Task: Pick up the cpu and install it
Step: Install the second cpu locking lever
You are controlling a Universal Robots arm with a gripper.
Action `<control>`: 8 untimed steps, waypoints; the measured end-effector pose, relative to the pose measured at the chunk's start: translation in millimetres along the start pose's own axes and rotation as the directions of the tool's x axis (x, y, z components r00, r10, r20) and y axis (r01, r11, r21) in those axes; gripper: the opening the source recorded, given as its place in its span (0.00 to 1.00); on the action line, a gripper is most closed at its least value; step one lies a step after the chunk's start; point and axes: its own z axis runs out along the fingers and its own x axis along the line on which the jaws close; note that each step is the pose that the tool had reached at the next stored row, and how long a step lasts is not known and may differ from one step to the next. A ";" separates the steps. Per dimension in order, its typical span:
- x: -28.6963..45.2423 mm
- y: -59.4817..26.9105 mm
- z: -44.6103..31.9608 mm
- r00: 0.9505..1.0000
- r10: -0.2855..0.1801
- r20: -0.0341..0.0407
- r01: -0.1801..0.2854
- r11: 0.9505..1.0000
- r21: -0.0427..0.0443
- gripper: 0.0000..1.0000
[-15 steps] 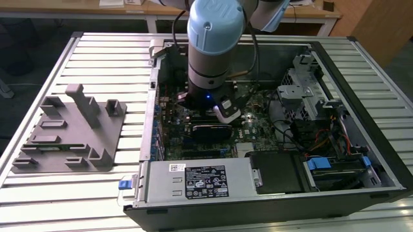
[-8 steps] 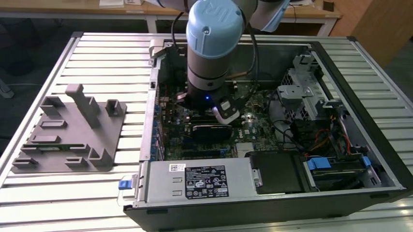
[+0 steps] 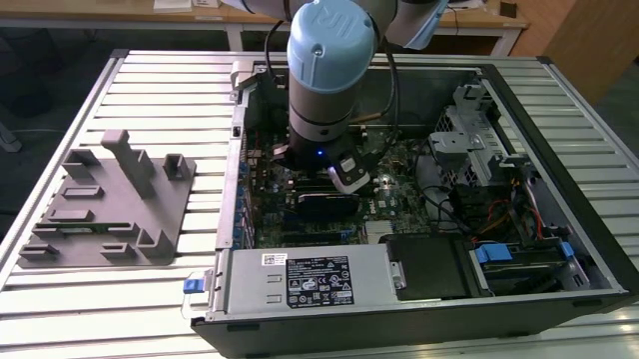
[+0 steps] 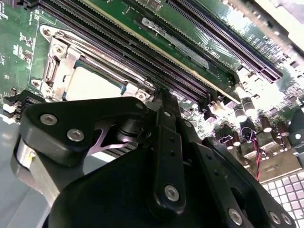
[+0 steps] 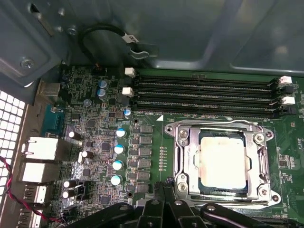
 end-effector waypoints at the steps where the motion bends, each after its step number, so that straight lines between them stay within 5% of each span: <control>1: 0.0 0.0 0.0 1.000 0.000 0.000 0.000 1.000 0.000 0.11; 8: 0.2 -0.1 0.2 1.000 0.000 0.000 0.000 1.000 0.000 0.11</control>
